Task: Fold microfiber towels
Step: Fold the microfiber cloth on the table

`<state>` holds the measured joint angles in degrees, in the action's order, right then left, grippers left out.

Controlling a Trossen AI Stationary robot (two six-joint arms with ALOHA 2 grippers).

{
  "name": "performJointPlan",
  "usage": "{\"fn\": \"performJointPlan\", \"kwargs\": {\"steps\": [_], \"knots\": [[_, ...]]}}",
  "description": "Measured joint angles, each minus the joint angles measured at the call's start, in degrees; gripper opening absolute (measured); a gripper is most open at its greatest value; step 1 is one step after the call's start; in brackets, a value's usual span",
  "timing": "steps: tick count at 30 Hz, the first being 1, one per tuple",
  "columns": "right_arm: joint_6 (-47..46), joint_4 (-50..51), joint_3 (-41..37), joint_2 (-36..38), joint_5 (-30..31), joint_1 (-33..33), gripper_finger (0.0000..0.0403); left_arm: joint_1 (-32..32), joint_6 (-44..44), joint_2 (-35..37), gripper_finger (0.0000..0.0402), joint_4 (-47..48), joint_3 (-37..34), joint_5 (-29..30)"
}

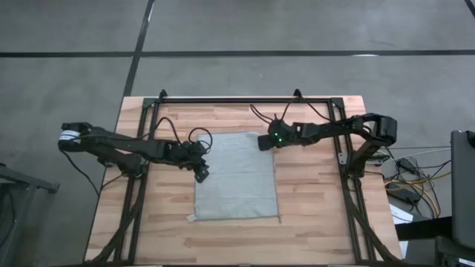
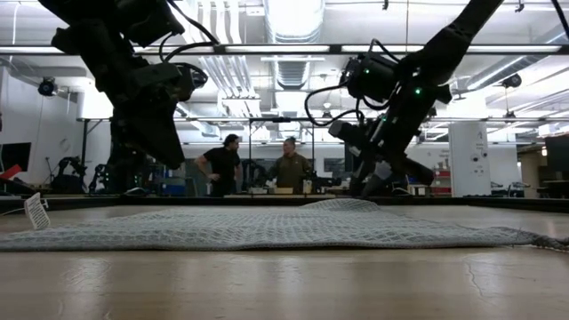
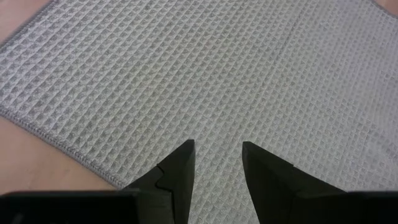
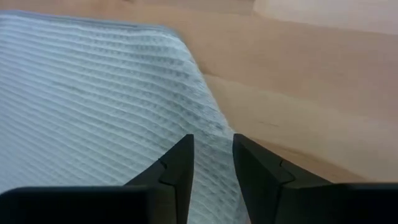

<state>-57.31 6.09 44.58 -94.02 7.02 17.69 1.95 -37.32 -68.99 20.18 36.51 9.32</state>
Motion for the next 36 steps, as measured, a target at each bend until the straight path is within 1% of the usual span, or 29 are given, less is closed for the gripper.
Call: {"fn": "performJointPlan", "kwargs": {"steps": [5,12,18,22,29,36], "knots": [[2.4,-0.5,0.0,0.1,0.0,0.0,0.0118,0.0,0.0,0.0,0.0138,0.0,0.0,0.0],[4.7,-0.7,0.0,-1.2,0.8,0.7,0.0112,0.0,0.0,0.0,0.0138,0.0,0.0,0.0],[5.4,-1.4,0.1,-4.1,-2.4,2.1,0.0111,0.0,0.0,0.0,0.0138,0.0,0.0,0.0],[6.3,-1.5,0.1,-3.9,-2.2,2.1,0.0105,0.0,0.0,0.0,0.0138,0.0,-0.1,0.0],[8.3,-2.1,0.0,-3.0,-2.8,2.1,0.0081,0.0,0.0,0.0,0.0138,0.0,-0.1,0.0],[8.5,-2.1,0.0,-3.0,-2.8,1.9,0.0036,0.0,0.0,0.0,0.0138,0.0,-0.1,0.0]]}}
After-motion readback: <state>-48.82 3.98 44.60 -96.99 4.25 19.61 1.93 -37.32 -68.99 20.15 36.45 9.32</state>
